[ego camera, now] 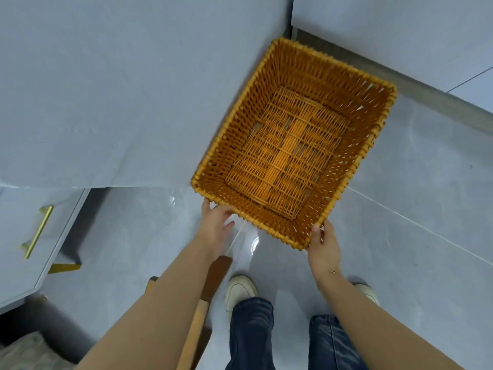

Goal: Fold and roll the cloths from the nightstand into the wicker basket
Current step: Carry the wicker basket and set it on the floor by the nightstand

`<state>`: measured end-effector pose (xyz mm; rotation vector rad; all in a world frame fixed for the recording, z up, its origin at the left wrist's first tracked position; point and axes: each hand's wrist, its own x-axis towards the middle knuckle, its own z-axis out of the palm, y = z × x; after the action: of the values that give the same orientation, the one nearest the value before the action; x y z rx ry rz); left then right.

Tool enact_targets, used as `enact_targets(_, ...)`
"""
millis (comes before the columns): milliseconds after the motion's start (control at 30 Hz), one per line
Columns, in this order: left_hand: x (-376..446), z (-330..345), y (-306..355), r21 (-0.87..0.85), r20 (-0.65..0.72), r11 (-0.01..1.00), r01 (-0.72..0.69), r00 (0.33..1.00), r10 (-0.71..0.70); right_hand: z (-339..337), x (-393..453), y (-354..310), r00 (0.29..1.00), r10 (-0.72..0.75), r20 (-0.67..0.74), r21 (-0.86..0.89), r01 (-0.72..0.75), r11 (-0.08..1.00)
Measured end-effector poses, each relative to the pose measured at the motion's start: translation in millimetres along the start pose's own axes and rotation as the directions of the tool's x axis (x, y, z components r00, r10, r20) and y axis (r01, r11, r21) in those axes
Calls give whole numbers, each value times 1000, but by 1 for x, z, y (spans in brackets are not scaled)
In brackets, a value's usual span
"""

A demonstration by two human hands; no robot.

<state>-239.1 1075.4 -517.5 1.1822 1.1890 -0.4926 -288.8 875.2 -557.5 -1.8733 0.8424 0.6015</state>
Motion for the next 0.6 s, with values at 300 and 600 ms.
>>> enact_targets(300, -126, -14, 12, -5, -85, 997, -77, 993, 76, -78, -91, -95, 943, -87, 321, 91, 61, 994)
enact_targets(600, -408, -28, 65, -394, -253, 864, -315, 940, 228, -209, -290, -256, 665, -339, 665, 55, 409, 911)
